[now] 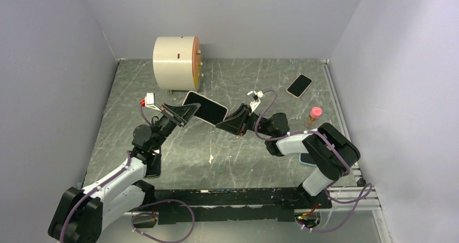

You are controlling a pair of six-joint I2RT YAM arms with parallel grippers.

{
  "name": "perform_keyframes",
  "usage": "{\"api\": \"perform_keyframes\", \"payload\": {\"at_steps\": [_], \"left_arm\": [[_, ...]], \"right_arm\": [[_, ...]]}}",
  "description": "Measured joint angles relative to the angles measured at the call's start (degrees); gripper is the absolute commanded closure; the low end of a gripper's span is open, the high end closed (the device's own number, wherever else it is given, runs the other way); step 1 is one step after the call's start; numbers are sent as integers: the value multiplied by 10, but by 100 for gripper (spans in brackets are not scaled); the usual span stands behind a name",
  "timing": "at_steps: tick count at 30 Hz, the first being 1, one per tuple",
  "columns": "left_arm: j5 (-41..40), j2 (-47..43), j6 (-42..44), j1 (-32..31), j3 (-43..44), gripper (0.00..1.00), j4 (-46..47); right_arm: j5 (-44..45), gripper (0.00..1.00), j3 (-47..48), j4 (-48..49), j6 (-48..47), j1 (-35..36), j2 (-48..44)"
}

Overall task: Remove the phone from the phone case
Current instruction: Pick up the phone at the center of the board, then remove the phone case from the phone.

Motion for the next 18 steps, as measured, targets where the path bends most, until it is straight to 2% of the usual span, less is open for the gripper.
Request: {"api": "perform_keyframes", "payload": {"at_steps": [5, 12, 18], "left_arm": [[6, 3, -7, 2, 0, 97, 5], [37, -6, -27, 19, 4, 98, -6], [99, -6, -33, 40, 44, 98, -49]], "right_arm": [[-10, 100, 0, 5, -15, -1, 0], [-26, 100, 0, -7, -92, 0, -25], [-50, 100, 6, -72, -197, 3, -72]]}}
